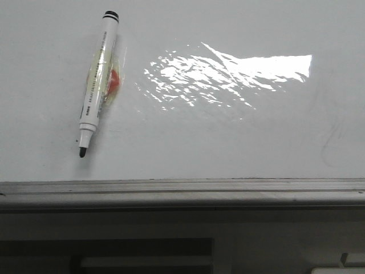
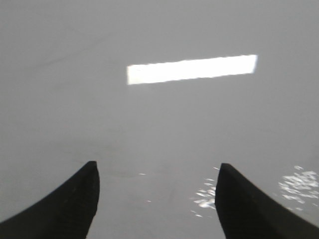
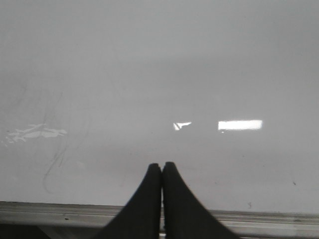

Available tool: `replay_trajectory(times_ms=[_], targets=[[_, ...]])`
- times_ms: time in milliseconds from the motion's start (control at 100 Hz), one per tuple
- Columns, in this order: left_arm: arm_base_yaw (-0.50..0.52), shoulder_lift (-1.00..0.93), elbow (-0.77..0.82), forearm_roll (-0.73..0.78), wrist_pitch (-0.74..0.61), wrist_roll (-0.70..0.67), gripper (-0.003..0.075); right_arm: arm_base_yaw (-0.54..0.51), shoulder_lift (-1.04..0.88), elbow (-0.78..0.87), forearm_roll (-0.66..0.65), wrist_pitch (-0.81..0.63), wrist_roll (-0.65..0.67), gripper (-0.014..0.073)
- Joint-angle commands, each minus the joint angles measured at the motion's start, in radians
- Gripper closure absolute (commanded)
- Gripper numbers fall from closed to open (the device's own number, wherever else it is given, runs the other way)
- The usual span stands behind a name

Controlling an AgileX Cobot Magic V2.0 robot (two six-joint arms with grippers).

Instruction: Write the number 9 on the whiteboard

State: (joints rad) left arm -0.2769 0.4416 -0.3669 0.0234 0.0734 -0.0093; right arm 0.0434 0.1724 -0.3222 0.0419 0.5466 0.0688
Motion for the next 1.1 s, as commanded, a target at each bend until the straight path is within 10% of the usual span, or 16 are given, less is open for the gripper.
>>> replay_trajectory(times_ms=[0,460,1090], targets=[[-0.118,0.043,-0.032,0.003,-0.095,0.000,0.0262,0.005,0.018,-0.025,-0.008,-0.087,-0.002,0.0655],[-0.568,0.428,-0.032,-0.073,-0.321,-0.004,0.0262,0.005,0.018,-0.025,-0.008,-0.087,-0.002,0.0655],[-0.641,0.673,-0.032,-0.222,-0.458,-0.012,0.0321,0.005,0.018,-0.025,-0.008,-0.087,-0.002,0.0655]])
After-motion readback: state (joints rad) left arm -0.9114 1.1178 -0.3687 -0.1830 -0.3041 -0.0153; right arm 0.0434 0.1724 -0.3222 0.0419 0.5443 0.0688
